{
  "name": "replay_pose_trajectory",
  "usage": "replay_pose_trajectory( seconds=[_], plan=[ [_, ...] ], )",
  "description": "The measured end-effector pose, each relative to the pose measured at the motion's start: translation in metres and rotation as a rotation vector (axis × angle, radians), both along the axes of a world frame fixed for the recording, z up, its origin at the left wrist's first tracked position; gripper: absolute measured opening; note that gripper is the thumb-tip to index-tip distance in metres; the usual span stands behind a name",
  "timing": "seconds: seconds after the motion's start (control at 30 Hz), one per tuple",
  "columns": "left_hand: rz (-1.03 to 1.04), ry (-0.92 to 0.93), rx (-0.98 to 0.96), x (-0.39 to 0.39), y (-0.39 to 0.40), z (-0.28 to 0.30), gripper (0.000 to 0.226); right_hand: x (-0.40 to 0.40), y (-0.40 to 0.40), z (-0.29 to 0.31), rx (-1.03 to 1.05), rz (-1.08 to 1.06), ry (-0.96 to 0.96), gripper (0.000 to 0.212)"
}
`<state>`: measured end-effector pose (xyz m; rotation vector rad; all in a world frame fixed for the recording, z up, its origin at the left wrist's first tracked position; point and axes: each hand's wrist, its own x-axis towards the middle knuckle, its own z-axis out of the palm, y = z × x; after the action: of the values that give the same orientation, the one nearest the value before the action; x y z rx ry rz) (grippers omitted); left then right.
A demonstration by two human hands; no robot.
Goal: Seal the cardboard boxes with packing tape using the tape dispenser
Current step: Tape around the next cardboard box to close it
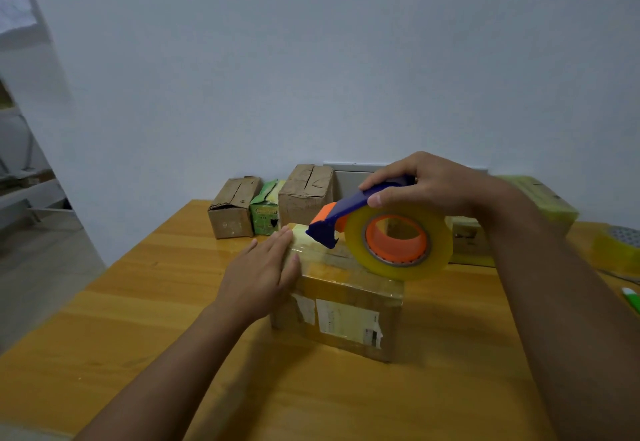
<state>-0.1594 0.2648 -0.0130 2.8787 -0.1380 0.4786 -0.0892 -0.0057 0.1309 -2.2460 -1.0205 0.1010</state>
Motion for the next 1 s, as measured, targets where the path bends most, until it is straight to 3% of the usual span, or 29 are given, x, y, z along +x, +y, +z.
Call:
replay_pose_trajectory(
  seconds=[0.13, 0.3, 0.47, 0.53, 0.73, 1.0],
  plan=[
    [0.008, 0.016, 0.028, 0.002, 0.003, 0.0, 0.083, -0.005, -0.023, 0.005, -0.009, -0.057, 0.002, 0.032],
    [-0.003, 0.043, 0.032, 0.004, 0.0, 0.002, 0.087, -0.017, -0.047, -0.012, 0.034, -0.128, 0.009, 0.043],
    [-0.05, 0.081, 0.164, 0.004, 0.0, 0.009, 0.068, -0.024, -0.048, -0.019, 0.075, -0.169, -0.02, 0.031],
    [-0.061, 0.039, 0.213, 0.003, -0.009, 0.015, 0.076, -0.024, -0.048, -0.02, 0.081, -0.176, -0.036, 0.025],
    [-0.112, 0.091, 0.124, -0.007, -0.049, 0.014, 0.106, -0.021, -0.047, -0.024, 0.117, -0.191, -0.037, 0.021],
    [-0.104, 0.043, 0.162, -0.003, -0.051, 0.008, 0.112, -0.016, -0.038, -0.019, 0.083, -0.186, -0.01, 0.019]
  ],
)
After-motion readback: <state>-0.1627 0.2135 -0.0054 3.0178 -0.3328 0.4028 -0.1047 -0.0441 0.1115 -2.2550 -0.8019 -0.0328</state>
